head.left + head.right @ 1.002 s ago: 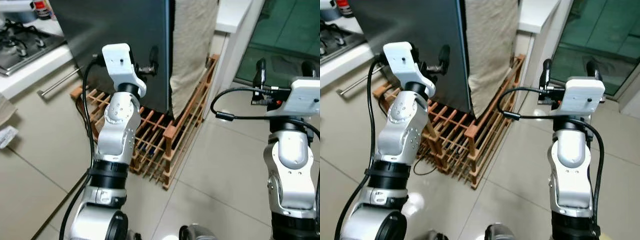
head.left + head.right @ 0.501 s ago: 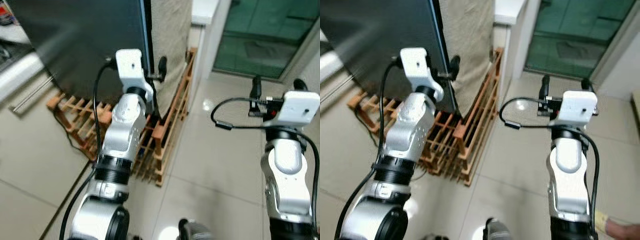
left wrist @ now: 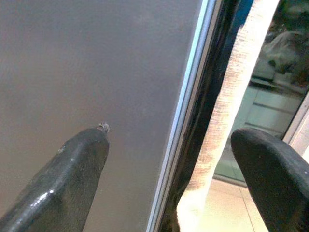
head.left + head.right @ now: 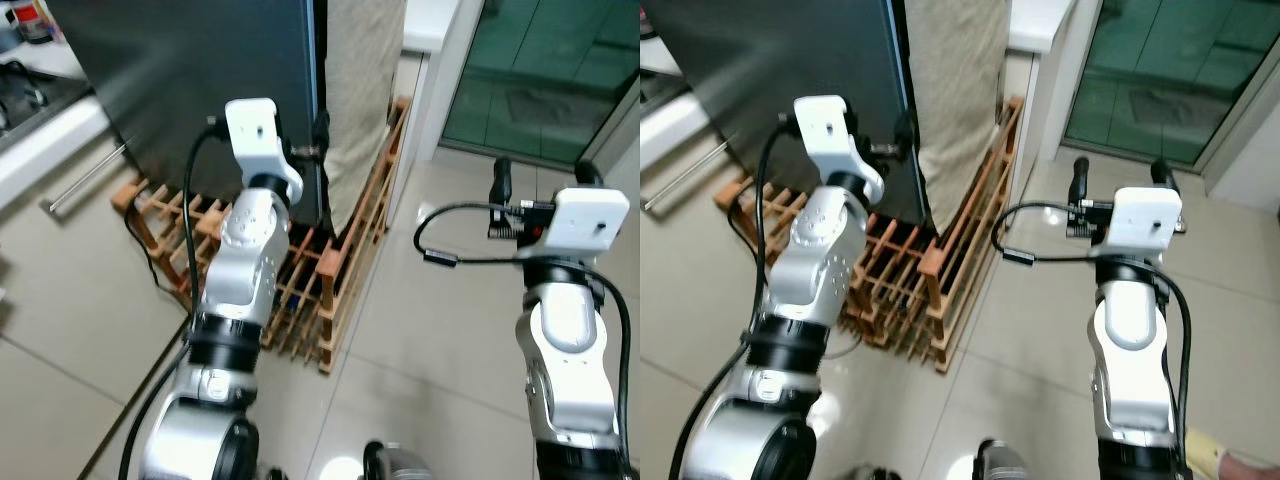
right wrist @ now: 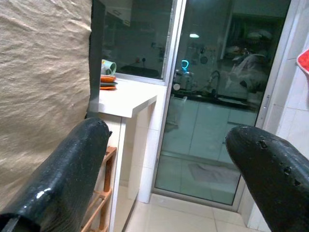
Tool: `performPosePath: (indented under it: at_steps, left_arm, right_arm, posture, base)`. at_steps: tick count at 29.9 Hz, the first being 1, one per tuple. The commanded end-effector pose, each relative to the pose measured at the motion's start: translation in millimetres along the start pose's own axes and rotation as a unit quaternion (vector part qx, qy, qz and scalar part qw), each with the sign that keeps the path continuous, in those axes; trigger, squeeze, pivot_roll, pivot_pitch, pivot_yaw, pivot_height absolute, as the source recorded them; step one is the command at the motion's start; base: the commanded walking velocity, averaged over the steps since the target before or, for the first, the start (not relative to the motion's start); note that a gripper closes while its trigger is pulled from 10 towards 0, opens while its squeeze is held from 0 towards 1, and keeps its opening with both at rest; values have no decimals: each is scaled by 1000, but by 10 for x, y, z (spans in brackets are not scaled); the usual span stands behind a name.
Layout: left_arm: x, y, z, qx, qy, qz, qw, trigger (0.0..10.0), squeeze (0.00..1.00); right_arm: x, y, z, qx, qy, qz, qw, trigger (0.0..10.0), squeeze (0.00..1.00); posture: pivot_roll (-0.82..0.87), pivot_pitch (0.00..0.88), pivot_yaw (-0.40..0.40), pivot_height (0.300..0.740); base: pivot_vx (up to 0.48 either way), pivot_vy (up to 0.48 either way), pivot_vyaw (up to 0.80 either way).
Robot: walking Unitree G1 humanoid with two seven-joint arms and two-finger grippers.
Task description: Restocking fridge
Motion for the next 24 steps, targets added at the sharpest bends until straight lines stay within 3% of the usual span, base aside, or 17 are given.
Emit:
performPosePath:
  at_steps: [1, 4, 7, 9, 10, 12, 18, 23, 24]
  left_arm:
    - [-22, -22, -4, 0, 2, 5, 1000, 10000, 0]
    - [-30, -26, -25, -2, 12, -1, 1000, 10000, 0]
    - [-9, -12, -60, -7, 46, -39, 998, 10000, 0]
    - [-99, 17, -136, -30, 75, -48, 996, 10000, 0]
    - [-190, 31, -175, -47, 73, -46, 995, 10000, 0]
    - [-224, 30, -182, -49, 72, -41, 995, 10000, 0]
    - [-243, 13, -190, -44, 43, -13, 998, 10000, 0]
    - [-346, 39, -178, -32, 7, 47, 998, 10000, 0]
    - [-391, 62, -173, -33, -22, 69, 997, 10000, 0]
  right_arm:
    - [11, -4, 23, 11, -2, 3, 1000, 10000, 267]
    - [7, -5, 16, 10, 2, 5, 1000, 10000, 267]
    - [7, -9, -15, 3, 4, 6, 1000, 10000, 267]
    - [17, -19, -51, -4, 4, 5, 1000, 10000, 271]
    - [20, -34, -80, -7, -1, 6, 1000, 10000, 271]
    - [24, -43, -93, -8, -3, 6, 1000, 10000, 275]
    - [26, -43, -106, -10, -3, 6, 1000, 10000, 278]
    - [9, -42, -92, -5, -6, 11, 1000, 10000, 278]
    - [6, -42, -87, -3, -7, 12, 1000, 10000, 271]
  posture:
    - [-234, 79, 59, 732]
    - [-235, 73, 58, 732]
    - [-236, 70, 56, 732]
    - [-236, 68, 56, 732]
    - [-239, 64, 60, 732]
    - [-240, 62, 61, 732]
    - [-243, 60, 59, 732]
    - [-241, 63, 51, 732]
    - [-242, 65, 51, 732]
  base:
    - [0, 0, 0]
    - [0, 0, 0]
    - [0, 0, -800]
    - [0, 0, -800]
    - [0, 0, -800]
    - [0, 0, -800]
    - [0, 0, -797]
    - [0, 0, 0]
    - [0, 0, 0]
Point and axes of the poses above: a point about 5 cm out from each wrist's last joint towards the gripper, its own y axis pointing out of the wrist towards the gripper, its own z axis along the axis of the wrist's last joint, x = y × z, the point moved 3 cm from there along y, pointing out of the wrist towards the gripper, and after that the axes turned 9 degrees about -y, right-handed, at the moved point
